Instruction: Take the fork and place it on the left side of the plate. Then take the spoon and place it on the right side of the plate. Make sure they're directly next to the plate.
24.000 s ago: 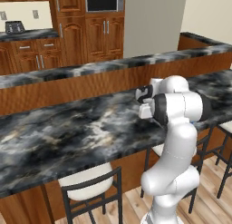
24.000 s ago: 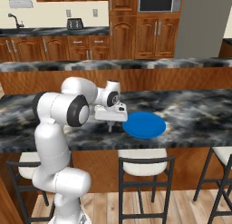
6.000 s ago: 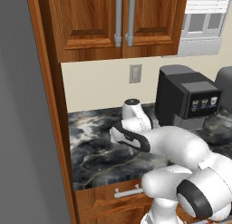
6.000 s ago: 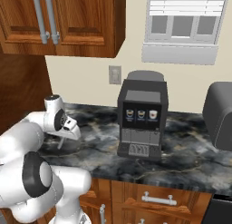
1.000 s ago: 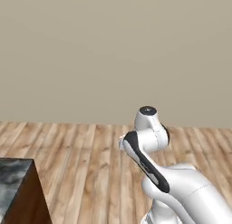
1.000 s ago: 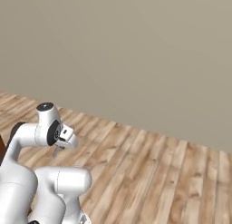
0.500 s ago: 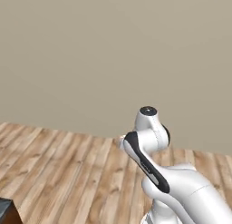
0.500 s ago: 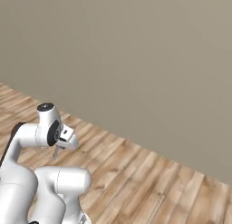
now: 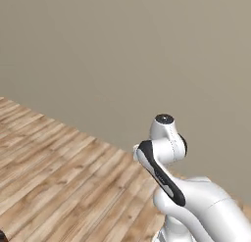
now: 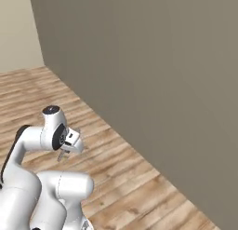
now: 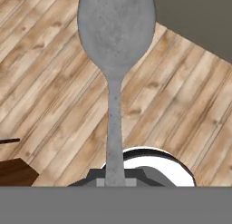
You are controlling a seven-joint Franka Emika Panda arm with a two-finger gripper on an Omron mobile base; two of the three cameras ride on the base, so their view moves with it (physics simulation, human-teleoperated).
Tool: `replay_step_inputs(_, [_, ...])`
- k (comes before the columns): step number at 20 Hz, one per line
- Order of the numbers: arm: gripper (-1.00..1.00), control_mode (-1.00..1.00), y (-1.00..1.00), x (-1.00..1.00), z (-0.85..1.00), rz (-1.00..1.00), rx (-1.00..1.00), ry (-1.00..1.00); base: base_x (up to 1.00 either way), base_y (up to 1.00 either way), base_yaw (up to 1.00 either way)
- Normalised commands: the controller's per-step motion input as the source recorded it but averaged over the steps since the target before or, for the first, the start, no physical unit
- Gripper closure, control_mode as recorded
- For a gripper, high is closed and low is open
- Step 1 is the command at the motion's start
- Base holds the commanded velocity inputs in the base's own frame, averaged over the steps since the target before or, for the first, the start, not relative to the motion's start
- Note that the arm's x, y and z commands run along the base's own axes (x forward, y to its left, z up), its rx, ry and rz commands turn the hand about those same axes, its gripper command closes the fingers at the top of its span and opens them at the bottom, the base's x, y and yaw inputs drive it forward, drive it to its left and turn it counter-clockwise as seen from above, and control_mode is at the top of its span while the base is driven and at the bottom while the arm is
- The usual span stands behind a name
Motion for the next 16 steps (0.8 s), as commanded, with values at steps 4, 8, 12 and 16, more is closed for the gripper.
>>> replay_step_inputs(4, [1.0,1.0,0.0,0.0,0.0,0.0,0.0,0.0,1.0,-0.04,0.7])
replay_step_inputs(8, [1.0,1.0,0.0,0.0,0.0,0.0,0.0,0.0,1.0,-0.04,0.69])
replay_step_inputs(12, [1.0,1.0,0.0,0.0,0.0,0.0,0.0,0.0,1.0,-0.05,0.64])
replay_step_inputs(16, [1.0,1.0,0.0,0.0,0.0,0.0,0.0,0.0,1.0,-0.13,0.42])
